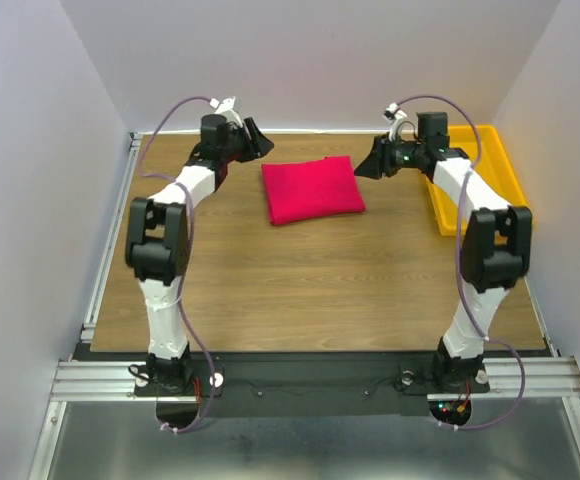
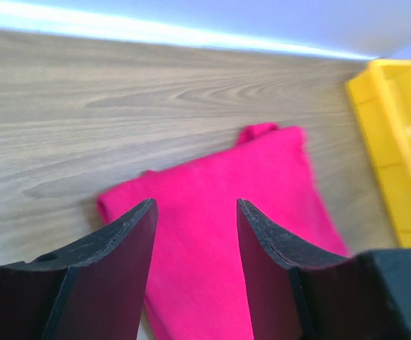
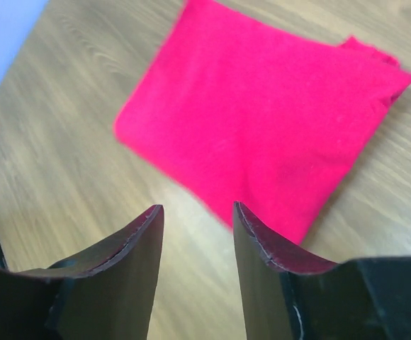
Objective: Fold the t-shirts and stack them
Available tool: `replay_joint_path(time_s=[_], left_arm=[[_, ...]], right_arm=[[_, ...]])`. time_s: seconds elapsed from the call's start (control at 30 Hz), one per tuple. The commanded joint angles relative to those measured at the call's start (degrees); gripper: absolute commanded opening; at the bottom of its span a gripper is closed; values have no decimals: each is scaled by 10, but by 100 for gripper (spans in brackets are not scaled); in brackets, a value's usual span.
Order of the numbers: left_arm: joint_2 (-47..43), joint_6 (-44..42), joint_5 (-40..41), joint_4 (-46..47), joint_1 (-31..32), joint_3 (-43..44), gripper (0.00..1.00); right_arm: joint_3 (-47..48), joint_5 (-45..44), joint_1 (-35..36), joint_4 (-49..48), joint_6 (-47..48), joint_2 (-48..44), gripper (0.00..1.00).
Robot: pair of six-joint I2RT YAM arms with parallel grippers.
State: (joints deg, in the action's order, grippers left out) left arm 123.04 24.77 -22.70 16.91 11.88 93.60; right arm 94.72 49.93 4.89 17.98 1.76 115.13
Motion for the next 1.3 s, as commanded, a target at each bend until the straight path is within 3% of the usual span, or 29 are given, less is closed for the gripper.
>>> replay_joint_path(time_s=[0.0,0.17,0.3,0.33,0.37,0.5,1.03,1.27], left_arm=[[-148,-1,-42,20,-2,-99,60],[-224,37,-67,60,10,-284,60],[-248,55,-32,67,16,-351,60],[-248,55,-29,67,16,-359,62],[-245,55,-27,69,16,-367,75],[-231,59,-13,70,17,-372,80],[-101,91,-33,66,43,-289,79],[-82,101,-33,52,59,-273,61]], right_arm=[[-102,3,-18,10,76,-110,51],[-239,-1,-29,12,145,-224,54],[-325,10,-37,11,173,-268,57],[-332,12,-38,13,175,-272,61],[-336,13,-41,11,175,-278,61],[-353,31,-43,11,179,-277,61],[-357,39,-59,12,180,-262,62],[-359,40,-69,12,180,-259,62]])
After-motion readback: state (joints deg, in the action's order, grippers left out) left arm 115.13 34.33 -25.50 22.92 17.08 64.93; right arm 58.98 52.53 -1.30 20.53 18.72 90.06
